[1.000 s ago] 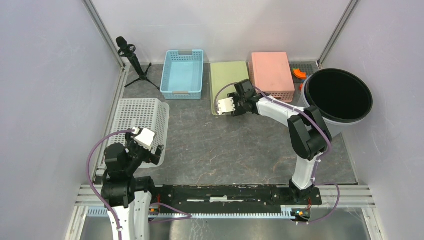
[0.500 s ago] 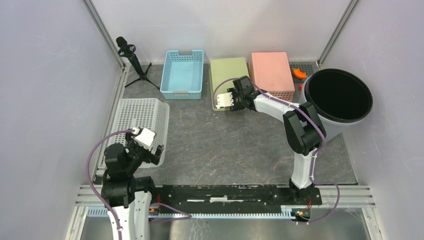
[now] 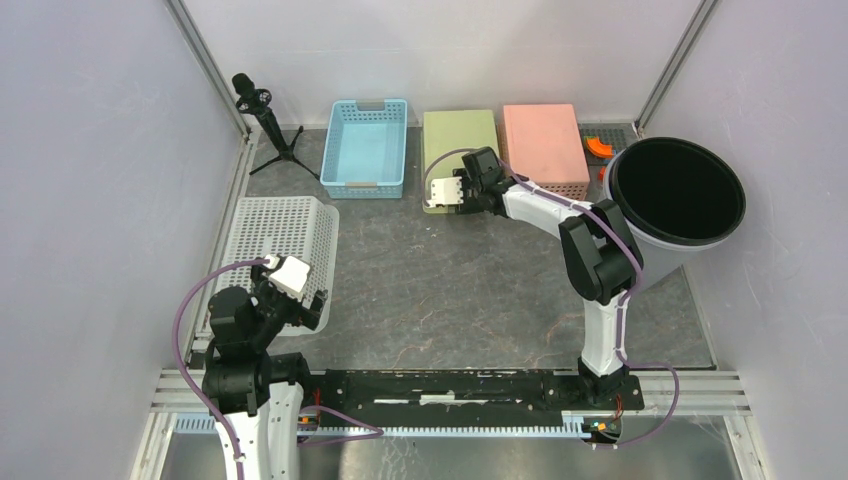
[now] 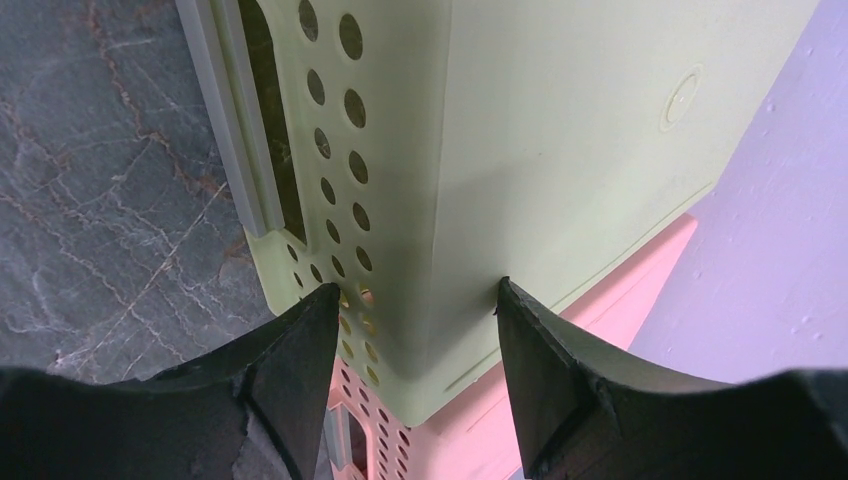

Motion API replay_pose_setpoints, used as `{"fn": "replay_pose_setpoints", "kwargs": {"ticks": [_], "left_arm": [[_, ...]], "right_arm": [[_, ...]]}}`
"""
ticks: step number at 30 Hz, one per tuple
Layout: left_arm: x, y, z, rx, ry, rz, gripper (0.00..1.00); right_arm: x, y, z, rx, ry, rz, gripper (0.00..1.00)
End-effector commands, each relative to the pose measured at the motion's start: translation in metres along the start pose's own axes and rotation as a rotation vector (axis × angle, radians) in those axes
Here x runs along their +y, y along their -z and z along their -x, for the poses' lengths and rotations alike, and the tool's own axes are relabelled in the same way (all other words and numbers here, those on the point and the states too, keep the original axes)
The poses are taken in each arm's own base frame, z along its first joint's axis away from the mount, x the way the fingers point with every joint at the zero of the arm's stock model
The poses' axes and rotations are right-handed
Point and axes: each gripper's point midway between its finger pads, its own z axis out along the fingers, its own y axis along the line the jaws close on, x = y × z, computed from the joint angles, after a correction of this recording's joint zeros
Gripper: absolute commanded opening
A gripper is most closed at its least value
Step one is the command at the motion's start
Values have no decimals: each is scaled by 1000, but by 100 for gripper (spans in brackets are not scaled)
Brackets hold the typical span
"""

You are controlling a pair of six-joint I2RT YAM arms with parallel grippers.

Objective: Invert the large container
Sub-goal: Move the container to the center of the board.

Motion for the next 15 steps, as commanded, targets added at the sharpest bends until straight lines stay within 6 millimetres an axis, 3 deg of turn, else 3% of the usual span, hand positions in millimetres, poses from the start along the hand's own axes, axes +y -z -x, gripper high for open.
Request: {"fn": "replay_pose_setpoints", "kwargs": {"ticks": [1, 15], "left_arm": [[6, 4, 14, -35, -44, 18, 100], [6, 4, 13, -35, -44, 19, 100]], "right_arm": [[-2, -9, -8, 28, -37, 0, 64], [-14, -4, -5, 14, -52, -20, 66]]}}
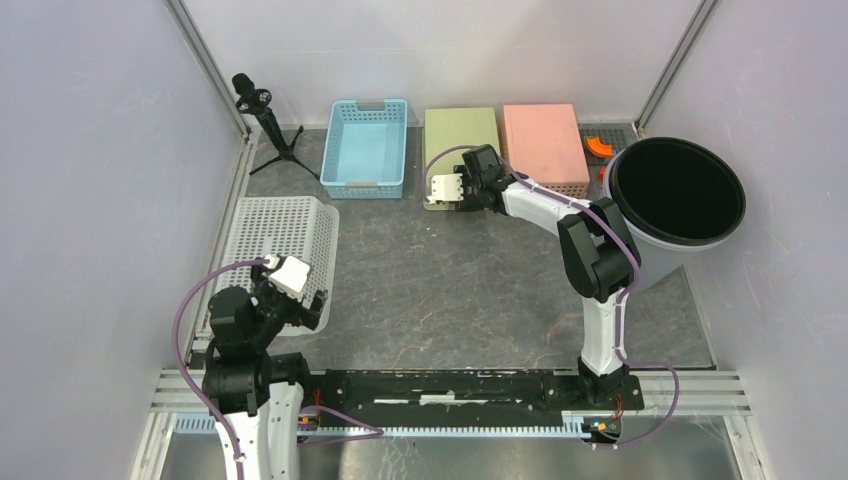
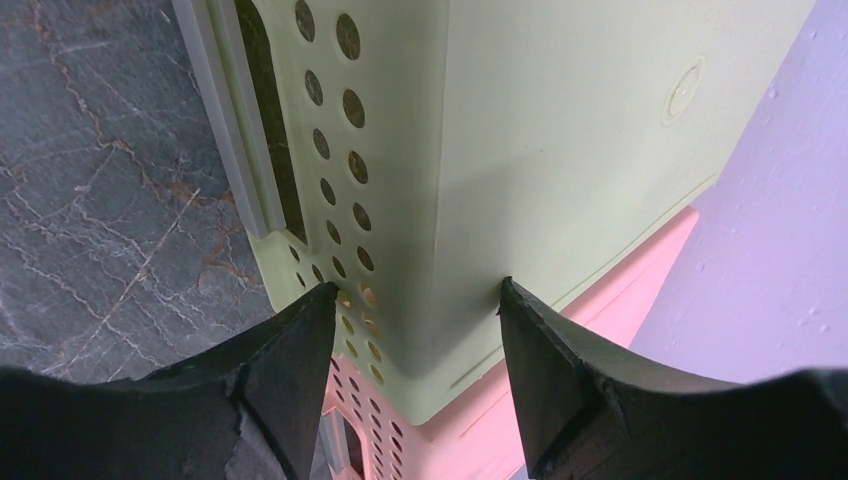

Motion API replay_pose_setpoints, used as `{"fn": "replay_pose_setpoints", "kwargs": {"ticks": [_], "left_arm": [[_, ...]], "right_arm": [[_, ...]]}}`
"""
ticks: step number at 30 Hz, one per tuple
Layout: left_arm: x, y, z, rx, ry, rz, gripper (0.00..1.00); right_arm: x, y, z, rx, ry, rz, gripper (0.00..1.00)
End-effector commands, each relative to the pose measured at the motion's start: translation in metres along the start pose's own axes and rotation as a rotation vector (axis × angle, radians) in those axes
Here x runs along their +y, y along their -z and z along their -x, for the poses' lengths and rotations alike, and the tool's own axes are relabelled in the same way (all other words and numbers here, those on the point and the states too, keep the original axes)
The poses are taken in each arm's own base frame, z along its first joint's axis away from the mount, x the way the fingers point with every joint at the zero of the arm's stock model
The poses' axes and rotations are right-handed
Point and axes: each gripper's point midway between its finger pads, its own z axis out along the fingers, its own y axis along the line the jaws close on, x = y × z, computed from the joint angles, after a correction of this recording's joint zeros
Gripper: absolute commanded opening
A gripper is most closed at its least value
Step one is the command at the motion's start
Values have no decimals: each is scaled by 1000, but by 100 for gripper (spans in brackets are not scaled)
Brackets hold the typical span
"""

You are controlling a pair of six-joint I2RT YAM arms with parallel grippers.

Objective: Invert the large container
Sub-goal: Move the container to the center of the board.

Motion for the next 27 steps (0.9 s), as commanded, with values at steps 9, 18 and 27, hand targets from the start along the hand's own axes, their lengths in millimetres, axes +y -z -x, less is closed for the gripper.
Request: {"fn": "replay_pose_setpoints", "kwargs": {"ticks": [9, 18, 27], "left_arm": [[6, 3, 13, -30, -44, 10, 100], [7, 0, 21, -3, -148, -58, 100], [33, -37, 73, 35, -157, -226, 100]], "right_arm": [[-33, 67, 47, -279, -135, -10, 77], [-8, 155, 62, -468, -251, -11, 82], [103, 212, 37, -549, -225, 121, 84]]}}
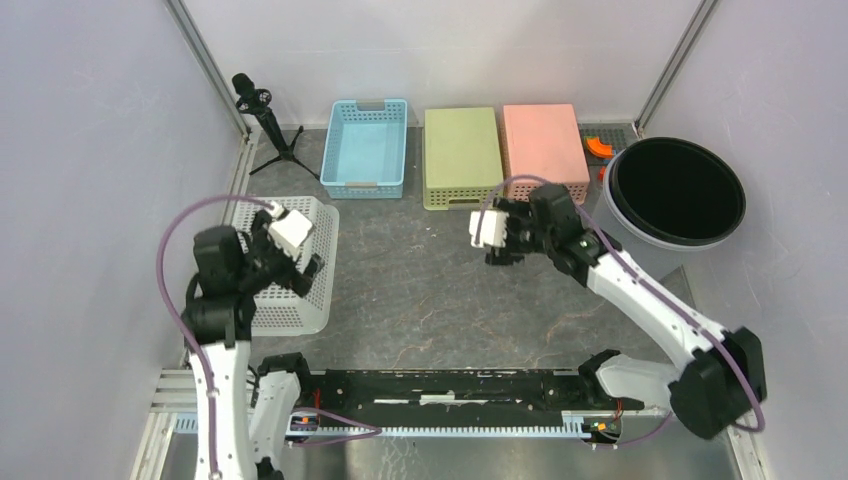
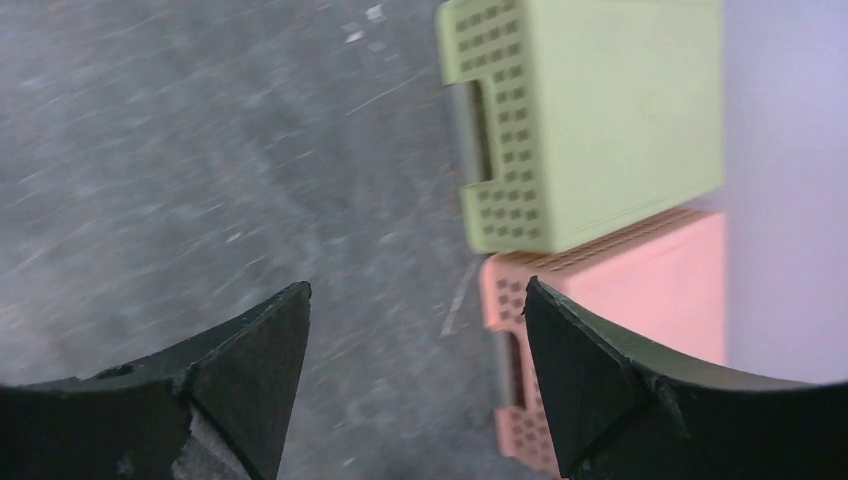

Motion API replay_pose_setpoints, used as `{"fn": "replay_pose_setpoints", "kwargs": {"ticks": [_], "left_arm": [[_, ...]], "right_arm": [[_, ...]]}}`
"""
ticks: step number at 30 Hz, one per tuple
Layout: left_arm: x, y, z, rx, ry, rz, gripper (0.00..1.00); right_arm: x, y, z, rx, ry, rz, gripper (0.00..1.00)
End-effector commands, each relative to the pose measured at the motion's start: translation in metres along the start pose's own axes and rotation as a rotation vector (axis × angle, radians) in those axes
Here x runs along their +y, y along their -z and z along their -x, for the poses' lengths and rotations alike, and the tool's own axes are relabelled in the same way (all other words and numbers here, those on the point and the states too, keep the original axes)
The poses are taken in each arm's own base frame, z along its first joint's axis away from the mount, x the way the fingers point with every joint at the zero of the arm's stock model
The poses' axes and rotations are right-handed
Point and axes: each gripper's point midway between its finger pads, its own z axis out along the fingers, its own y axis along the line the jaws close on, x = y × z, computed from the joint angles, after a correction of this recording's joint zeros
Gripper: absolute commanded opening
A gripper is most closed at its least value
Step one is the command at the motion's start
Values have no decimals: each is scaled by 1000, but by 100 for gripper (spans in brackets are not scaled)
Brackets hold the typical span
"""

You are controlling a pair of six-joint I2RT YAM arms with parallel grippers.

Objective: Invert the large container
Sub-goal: Move the container to the center of the board.

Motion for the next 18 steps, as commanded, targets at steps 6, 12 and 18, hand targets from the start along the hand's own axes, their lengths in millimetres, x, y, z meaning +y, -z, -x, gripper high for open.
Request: {"fn": "replay_pose_setpoints", "kwargs": {"ticks": [6, 12, 18], "left_arm": [[39, -63, 50, 25, -152, -99, 100], [38, -126, 54, 86, -307, -118, 100], [44, -183, 58, 96, -341, -182, 100]], "right_arm": [[110, 45, -17, -99, -62, 168, 86], [122, 54, -21, -156, -73, 82, 86], [135, 52, -34, -161, -50, 59, 87]]}}
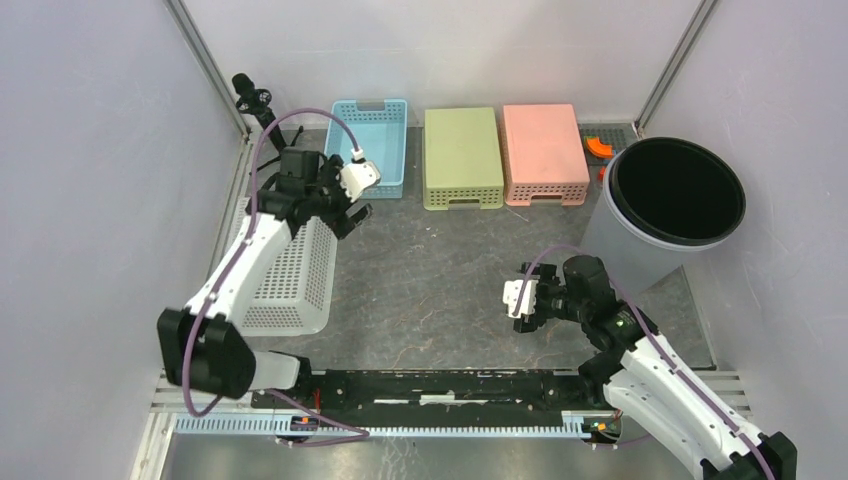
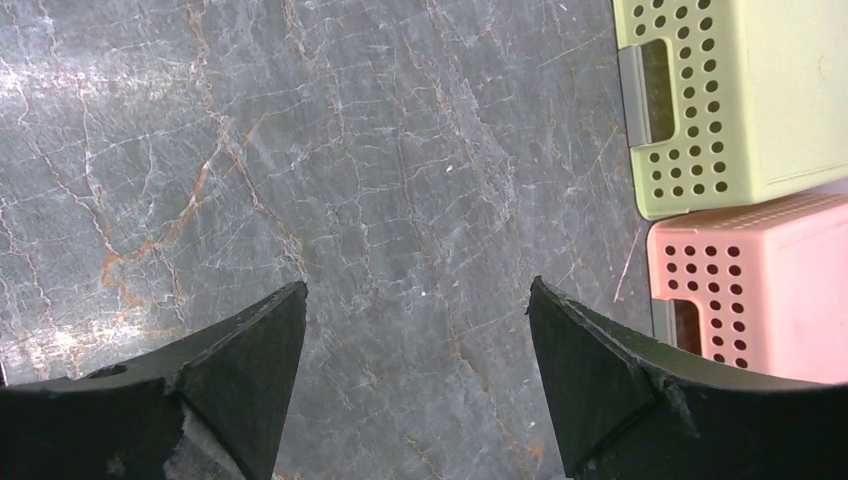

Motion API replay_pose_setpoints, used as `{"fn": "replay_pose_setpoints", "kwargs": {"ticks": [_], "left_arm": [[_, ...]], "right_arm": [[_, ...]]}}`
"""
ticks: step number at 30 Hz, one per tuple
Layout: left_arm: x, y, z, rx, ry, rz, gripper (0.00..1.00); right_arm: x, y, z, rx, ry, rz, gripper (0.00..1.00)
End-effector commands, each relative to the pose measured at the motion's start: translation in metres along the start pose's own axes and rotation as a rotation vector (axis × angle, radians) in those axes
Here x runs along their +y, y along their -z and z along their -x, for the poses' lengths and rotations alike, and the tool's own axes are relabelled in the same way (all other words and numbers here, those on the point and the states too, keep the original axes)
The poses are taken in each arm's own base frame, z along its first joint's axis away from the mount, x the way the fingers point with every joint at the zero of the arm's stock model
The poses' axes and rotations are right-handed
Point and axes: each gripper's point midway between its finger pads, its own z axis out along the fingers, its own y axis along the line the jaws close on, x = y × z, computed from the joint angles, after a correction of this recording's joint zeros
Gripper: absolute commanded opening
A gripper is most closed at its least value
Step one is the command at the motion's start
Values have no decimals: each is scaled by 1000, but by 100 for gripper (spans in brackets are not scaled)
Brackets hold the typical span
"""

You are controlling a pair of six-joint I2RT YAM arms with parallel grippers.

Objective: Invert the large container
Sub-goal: Move the container to the center of the board, then turn the container upside down at the center of the board.

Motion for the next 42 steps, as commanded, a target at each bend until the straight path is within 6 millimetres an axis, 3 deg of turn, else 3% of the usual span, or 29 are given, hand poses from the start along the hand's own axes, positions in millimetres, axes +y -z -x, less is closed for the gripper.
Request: {"fn": "replay_pose_setpoints", "kwargs": {"ticks": [1, 6, 11, 17, 29, 37, 42], "left_arm": [[43, -24, 31, -63, -130, 76, 100], [67, -68, 27, -16, -152, 76, 100], [88, -109, 9, 76, -161, 82, 97], [103, -138, -1, 121, -161, 92, 85], [87, -169, -32, 195, -189, -6, 57], [78, -165, -23, 147, -193, -43, 50], [74, -164, -15, 135, -214, -47, 37]], "right_arm": [[-2, -3, 2, -40, 13, -28, 87], [-4, -4, -5, -10, 18, -34, 87], [0, -6, -10, 1, 24, -23, 87], [3, -8, -17, 22, 28, -8, 87], [6, -8, -17, 18, 38, -1, 87], [6, -8, -15, 10, 40, 3, 87], [5, -7, -14, 6, 40, 0, 87]]}}
